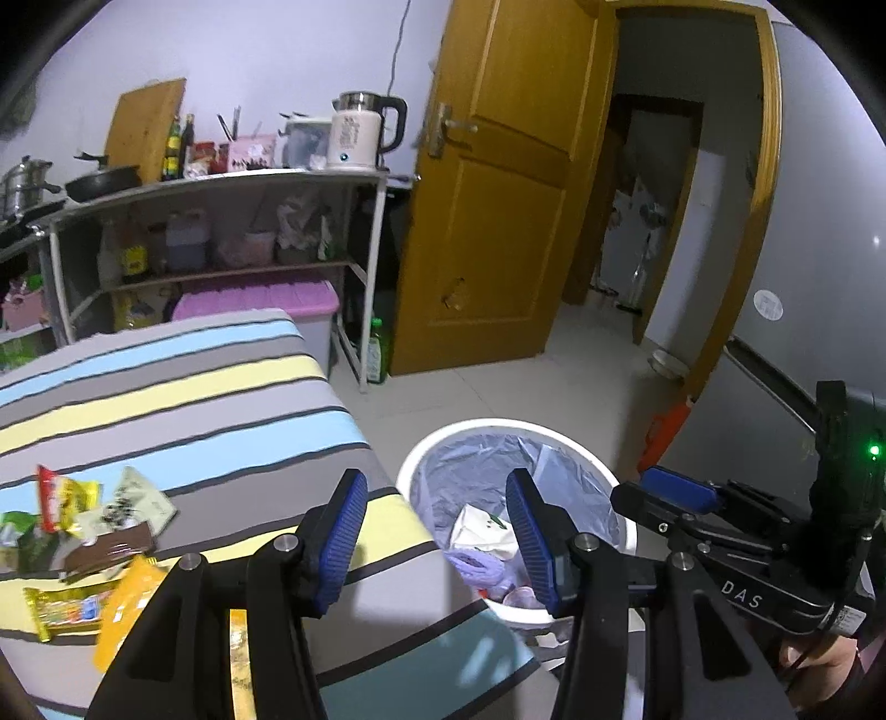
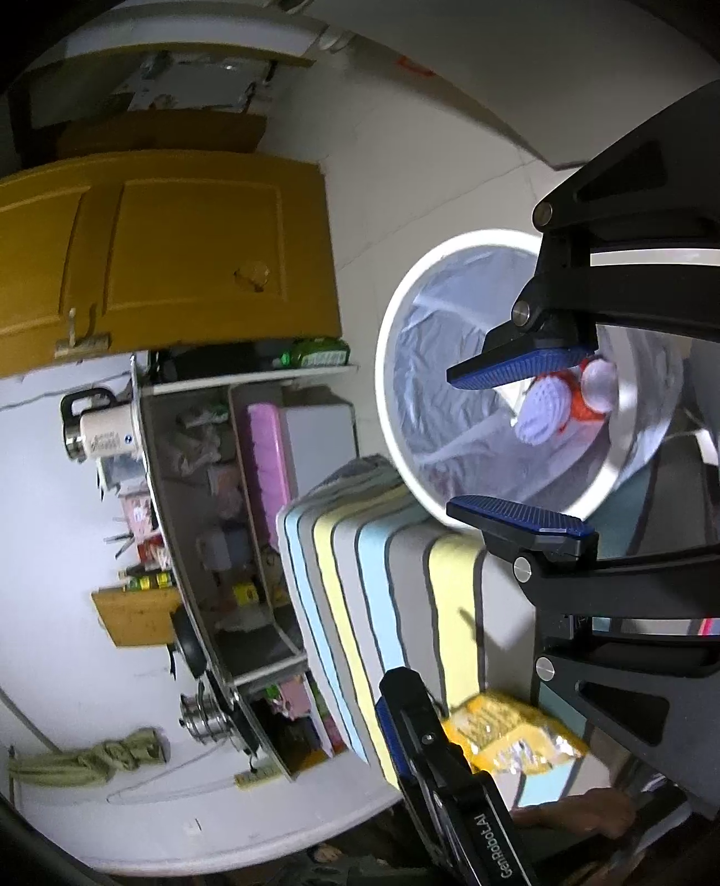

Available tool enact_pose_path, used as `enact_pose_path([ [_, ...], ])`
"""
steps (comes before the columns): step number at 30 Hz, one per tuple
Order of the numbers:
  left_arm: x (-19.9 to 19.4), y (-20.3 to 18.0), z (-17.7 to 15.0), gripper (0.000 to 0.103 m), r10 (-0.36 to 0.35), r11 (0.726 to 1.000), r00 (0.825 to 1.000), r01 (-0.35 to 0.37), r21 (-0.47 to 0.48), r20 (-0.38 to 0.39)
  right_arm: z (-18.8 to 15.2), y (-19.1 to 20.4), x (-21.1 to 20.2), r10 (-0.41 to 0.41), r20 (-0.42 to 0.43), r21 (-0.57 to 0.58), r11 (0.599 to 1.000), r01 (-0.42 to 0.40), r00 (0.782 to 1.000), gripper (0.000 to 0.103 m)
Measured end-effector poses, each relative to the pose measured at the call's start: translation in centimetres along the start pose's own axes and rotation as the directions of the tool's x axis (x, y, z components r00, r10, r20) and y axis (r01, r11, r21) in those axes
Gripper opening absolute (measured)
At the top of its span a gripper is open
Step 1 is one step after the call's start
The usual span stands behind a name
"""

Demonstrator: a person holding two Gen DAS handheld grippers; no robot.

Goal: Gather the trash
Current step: 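Move both grippers back over the table toward the yellow snack bag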

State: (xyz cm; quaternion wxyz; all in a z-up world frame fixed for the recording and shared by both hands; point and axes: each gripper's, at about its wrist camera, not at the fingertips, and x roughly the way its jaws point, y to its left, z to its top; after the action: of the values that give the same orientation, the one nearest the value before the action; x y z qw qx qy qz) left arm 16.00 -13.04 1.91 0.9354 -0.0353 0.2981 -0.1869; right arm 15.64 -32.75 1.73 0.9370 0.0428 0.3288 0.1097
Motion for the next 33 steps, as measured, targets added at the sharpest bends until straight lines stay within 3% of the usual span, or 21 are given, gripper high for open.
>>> enact_pose_path([
  [15, -7.1, 4.0, -1.6, 0.052, 0.095, 0.995, 0.992, -0.092, -0.043, 0.077, -0.2, 6.7, -1.5, 0.097, 0.007, -0.122, 0.988, -0.095, 0.995, 0.041],
  [33, -12.9, 11.6, -5.0, 0.052, 0.272, 0.955, 0.959, -0.258, -0.143, 0.086, -1.4, 13.0, 0.7, 0.238, -0.081, -0.2, 0.948, -0.249, 0.968, 0.042],
])
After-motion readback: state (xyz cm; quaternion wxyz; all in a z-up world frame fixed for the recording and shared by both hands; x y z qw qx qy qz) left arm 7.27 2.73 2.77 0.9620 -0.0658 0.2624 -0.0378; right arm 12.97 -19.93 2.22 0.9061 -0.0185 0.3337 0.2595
